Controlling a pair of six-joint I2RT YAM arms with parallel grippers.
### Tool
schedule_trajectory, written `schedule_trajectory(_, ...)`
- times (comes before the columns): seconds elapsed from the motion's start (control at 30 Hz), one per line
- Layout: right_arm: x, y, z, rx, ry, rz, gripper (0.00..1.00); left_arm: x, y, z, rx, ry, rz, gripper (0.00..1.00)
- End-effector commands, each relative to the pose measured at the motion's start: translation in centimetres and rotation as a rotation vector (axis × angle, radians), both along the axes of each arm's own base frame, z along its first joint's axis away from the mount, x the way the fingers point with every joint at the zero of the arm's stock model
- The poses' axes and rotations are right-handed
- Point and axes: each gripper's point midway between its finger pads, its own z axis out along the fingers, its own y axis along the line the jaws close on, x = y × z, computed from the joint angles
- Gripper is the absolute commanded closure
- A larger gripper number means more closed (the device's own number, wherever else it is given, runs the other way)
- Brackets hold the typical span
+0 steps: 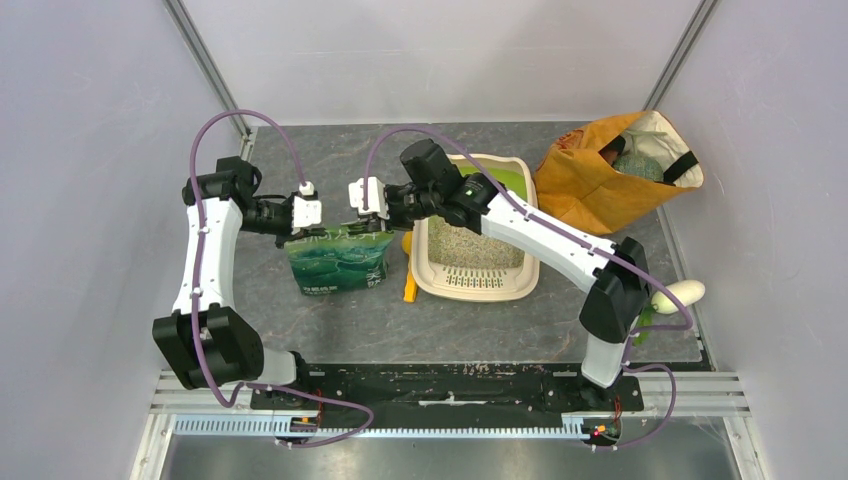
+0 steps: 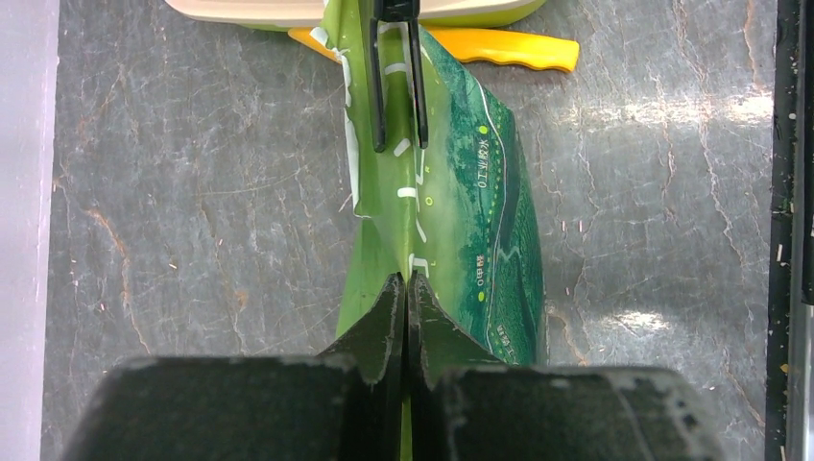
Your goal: Fill the litter box with clean litter
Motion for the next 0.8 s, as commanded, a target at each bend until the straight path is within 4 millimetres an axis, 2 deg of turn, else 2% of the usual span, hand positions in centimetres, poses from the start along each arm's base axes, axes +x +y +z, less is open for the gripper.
schedule_trajectory(0.0, 0.8, 0.7, 0.3, 0.026, -0.041, 0.002, 1.0, -0.2, -0.8, 1.2, -0.036, -0.07, -0.043, 0.98)
schedule_trajectory(0.37, 0.7, 1.4, -1.5, 0.024, -0.012, 0.024, 1.0, -0.4, -0.8, 1.2, -0.036, -0.076, -0.061, 0.98)
schedule_trajectory(0.77, 1.1, 1.6, -2.5, 0.108, 0.058, 0.057, 1.0, -0.5, -0.9, 0.9, -0.029, -0.083, -0.084, 0.98)
